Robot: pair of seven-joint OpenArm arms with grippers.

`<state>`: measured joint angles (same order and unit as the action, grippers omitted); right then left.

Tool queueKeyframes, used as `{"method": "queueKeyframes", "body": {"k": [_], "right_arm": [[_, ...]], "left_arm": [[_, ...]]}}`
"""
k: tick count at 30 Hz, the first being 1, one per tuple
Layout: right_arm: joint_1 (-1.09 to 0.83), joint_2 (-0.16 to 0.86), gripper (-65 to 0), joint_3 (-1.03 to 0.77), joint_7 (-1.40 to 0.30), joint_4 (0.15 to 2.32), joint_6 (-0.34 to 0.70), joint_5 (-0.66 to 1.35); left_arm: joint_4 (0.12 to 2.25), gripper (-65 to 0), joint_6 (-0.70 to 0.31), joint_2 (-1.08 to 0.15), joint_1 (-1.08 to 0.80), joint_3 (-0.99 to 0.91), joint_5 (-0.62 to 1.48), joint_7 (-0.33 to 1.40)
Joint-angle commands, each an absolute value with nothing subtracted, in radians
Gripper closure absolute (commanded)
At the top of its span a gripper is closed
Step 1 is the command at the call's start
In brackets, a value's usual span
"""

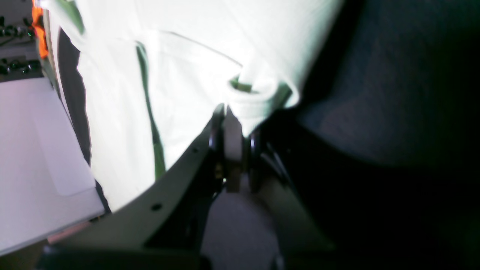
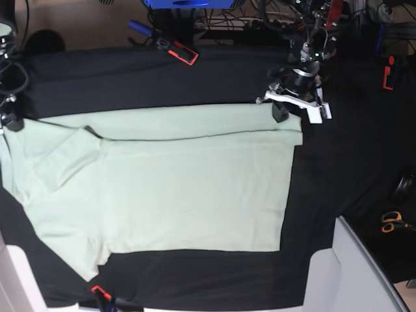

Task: Fold the T-shirt properly
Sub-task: 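Drag the shirt toward the robot base with both grippers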

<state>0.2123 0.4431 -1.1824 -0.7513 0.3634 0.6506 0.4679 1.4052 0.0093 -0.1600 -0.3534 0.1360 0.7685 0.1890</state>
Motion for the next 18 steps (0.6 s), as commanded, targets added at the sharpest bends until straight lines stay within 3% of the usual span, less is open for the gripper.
{"method": "queueKeyframes", "body": {"k": [1, 10, 18], "right_arm": [[0.209, 0.472, 0.0, -1.184, -0.74, 0.38, 0.657, 0.479], [0.125, 0.427, 0.0, -1.194, -0.862, 0.613, 0.657, 0.481], [0.039, 0.298, 0.0, -1.251, -0.984, 0.86, 0.653, 0.483]], "left_arm": [[1.432, 0.0, 0.016, -0.176, -0.363, 0.131, 0.774, 0.163], [1.451, 0.0, 0.016, -0.205, -0.421, 0.131, 0.774, 0.163], [1.46, 0.0, 0.016, -0.217, -0.46, 0.131, 0.773, 0.162]]}}
